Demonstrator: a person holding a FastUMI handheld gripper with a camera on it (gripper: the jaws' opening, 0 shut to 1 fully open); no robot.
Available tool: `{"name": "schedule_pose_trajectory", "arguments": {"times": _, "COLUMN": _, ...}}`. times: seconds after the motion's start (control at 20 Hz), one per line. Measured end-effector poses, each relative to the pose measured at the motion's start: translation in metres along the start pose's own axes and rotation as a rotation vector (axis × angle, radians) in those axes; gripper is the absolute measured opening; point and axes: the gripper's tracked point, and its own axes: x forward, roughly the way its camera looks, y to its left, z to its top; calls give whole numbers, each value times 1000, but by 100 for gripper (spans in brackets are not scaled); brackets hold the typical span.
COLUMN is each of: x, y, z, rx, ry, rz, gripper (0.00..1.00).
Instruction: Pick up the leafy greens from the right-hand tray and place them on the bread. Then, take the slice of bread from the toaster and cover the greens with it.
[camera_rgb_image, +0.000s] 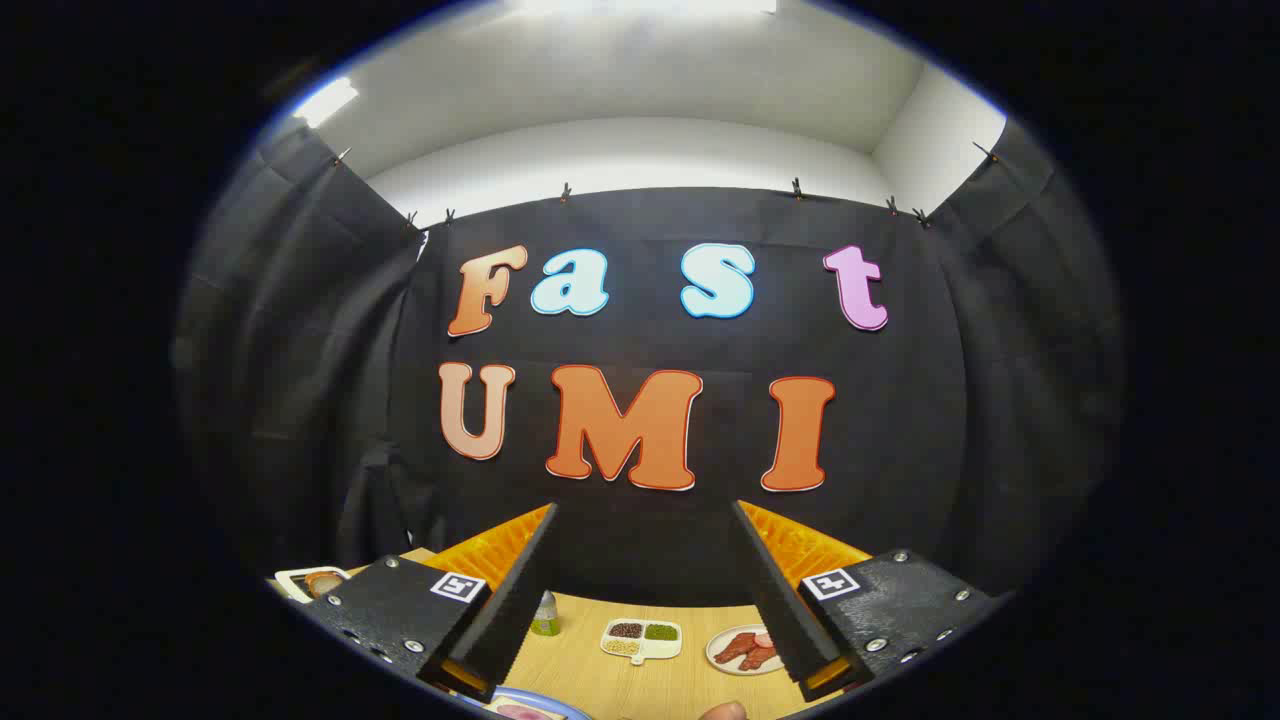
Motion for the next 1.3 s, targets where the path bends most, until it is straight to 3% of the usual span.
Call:
{"name": "schedule_pose_trajectory", "arguments": {"times": 0.9, "x": -8, "y": -30, "z": -21, "rx": -15, "ry": 29, "rz": -94, "gripper": 99}}
{"name": "schedule_pose_trajectory", "arguments": {"times": 1.1, "x": -14, "y": -42, "z": -58, "rx": -48, "ry": 96, "rz": -114, "gripper": 99}}
{"name": "schedule_pose_trajectory", "arguments": {"times": 1.3, "x": -33, "y": -55, "z": -144, "rx": -104, "ry": 315, "rz": -121, "gripper": 99}}
